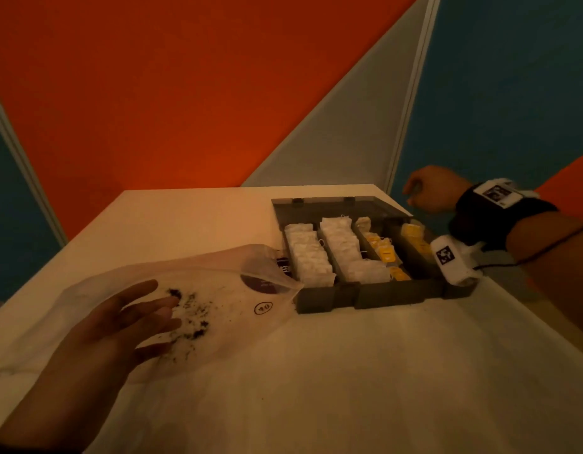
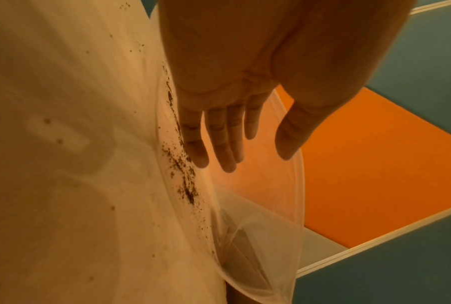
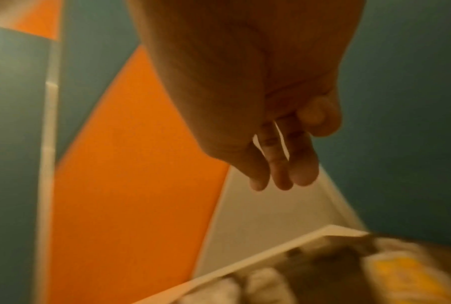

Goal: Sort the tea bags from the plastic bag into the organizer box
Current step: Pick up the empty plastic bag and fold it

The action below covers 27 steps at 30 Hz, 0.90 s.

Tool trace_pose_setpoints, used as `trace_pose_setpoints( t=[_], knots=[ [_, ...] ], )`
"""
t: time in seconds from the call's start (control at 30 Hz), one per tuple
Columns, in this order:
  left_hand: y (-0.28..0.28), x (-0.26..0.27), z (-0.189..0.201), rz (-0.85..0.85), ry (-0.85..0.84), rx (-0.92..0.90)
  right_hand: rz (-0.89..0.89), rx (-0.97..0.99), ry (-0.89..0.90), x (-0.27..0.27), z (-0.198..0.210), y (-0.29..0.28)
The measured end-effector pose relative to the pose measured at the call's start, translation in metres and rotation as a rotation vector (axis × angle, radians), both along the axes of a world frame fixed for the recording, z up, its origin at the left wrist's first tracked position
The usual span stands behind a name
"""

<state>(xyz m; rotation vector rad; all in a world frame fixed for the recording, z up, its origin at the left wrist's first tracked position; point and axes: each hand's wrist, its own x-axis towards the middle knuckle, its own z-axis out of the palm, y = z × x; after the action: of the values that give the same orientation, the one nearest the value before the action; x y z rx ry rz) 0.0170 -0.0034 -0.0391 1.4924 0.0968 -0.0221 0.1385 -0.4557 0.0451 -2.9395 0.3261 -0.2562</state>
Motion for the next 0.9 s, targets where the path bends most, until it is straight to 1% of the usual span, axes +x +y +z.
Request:
trace_pose_setpoints(
  t=[0.07,0.1,0.2,0.23,0.27,0.33,0.4,0.47,0.5,0.57,0.63,0.7,0.73,0.77,0.83,0.9],
  knots=[
    [-0.001,-0.002,-0.001,0.010,-0.013,-0.005,0.155,0.043,-0.110,-0.018,0.007,0.026],
    [0.000,-0.003,-0.001,0.021,-0.012,0.012,0.251,0.074,-0.125,-0.030,0.009,0.043],
    [0.001,-0.010,0.003,0.015,0.018,0.065,0.528,0.097,-0.022,-0.078,0.009,0.104],
    [0.002,-0.011,0.005,0.010,0.028,0.063,0.598,0.072,0.023,-0.093,0.008,0.123],
    [0.003,-0.013,0.008,0.004,0.040,0.057,0.652,0.007,0.071,-0.106,0.007,0.141],
    [0.008,-0.018,0.014,-0.001,0.039,0.073,0.748,-0.182,0.152,-0.122,0.001,0.168],
    [0.013,-0.024,0.019,0.000,0.019,0.104,0.765,-0.428,0.151,-0.127,-0.014,0.186],
    [0.019,-0.033,0.023,0.004,0.002,0.137,0.732,-0.676,0.075,-0.126,-0.034,0.198],
    [0.024,-0.037,0.024,-0.004,-0.006,0.151,0.711,-0.759,0.060,-0.124,-0.043,0.203],
    [0.037,-0.048,0.027,-0.021,-0.016,0.167,0.690,-0.842,0.050,-0.121,-0.054,0.211],
    [0.056,-0.057,0.033,-0.010,-0.054,0.159,0.673,-0.874,0.043,-0.118,-0.056,0.216],
    [0.079,-0.060,0.041,0.068,-0.098,0.142,0.677,-0.849,0.027,-0.116,-0.047,0.218],
    [0.089,-0.060,0.046,0.126,-0.117,0.137,0.687,-0.802,0.012,-0.116,-0.039,0.217],
    [0.099,-0.060,0.051,0.179,-0.143,0.135,0.698,-0.708,-0.001,-0.119,-0.029,0.215],
    [0.115,-0.058,0.061,0.267,-0.222,0.147,0.722,-0.362,-0.006,-0.129,-0.008,0.207],
    [0.127,-0.056,0.069,0.303,-0.298,0.190,0.746,0.001,-0.036,-0.144,0.009,0.195]
  ],
)
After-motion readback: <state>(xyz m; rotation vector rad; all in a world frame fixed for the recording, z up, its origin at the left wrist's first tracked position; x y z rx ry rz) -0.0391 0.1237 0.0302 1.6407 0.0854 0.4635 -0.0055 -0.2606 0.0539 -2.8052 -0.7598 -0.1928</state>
